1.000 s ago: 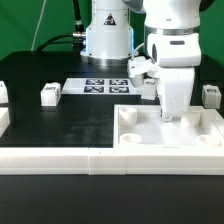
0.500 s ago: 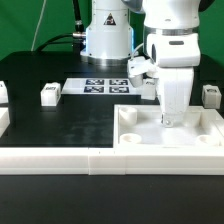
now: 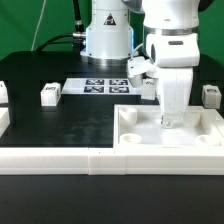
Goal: Assemble one leg
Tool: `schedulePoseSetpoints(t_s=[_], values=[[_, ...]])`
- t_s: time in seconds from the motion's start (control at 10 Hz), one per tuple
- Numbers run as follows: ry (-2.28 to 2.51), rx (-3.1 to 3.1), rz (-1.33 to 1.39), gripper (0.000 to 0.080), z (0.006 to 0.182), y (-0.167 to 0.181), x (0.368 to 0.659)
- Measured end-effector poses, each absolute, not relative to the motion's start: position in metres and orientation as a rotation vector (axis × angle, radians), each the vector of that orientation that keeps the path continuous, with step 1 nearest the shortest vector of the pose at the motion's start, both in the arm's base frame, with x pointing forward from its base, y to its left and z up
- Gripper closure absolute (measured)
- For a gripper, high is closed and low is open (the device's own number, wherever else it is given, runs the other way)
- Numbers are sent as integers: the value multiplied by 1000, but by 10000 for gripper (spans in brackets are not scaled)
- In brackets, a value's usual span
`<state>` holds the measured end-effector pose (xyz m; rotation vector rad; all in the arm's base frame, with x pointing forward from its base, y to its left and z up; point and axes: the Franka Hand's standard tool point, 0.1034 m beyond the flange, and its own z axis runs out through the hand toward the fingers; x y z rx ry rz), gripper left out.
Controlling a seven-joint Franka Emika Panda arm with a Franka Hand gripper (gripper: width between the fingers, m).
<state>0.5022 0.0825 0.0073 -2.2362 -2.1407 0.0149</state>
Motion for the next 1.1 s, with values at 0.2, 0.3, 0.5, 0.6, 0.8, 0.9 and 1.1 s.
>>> schedulePoseSetpoints(t_s=[0.2,0.3,0.5,0.6,0.8,0.9,1.1], values=[[-2069,-2321,-4,150,18,84,494],[-2005,-2381,-2,150,25,88,489],[-1860,-2513,-15,150,43,104,482],[-1820,-2552,-29,150,53,115,481],[-1792,-2573,-34,150,54,120,480],[-1770,-2587,-34,150,54,120,480],[-1542,-2725,-34,150,54,120,480]])
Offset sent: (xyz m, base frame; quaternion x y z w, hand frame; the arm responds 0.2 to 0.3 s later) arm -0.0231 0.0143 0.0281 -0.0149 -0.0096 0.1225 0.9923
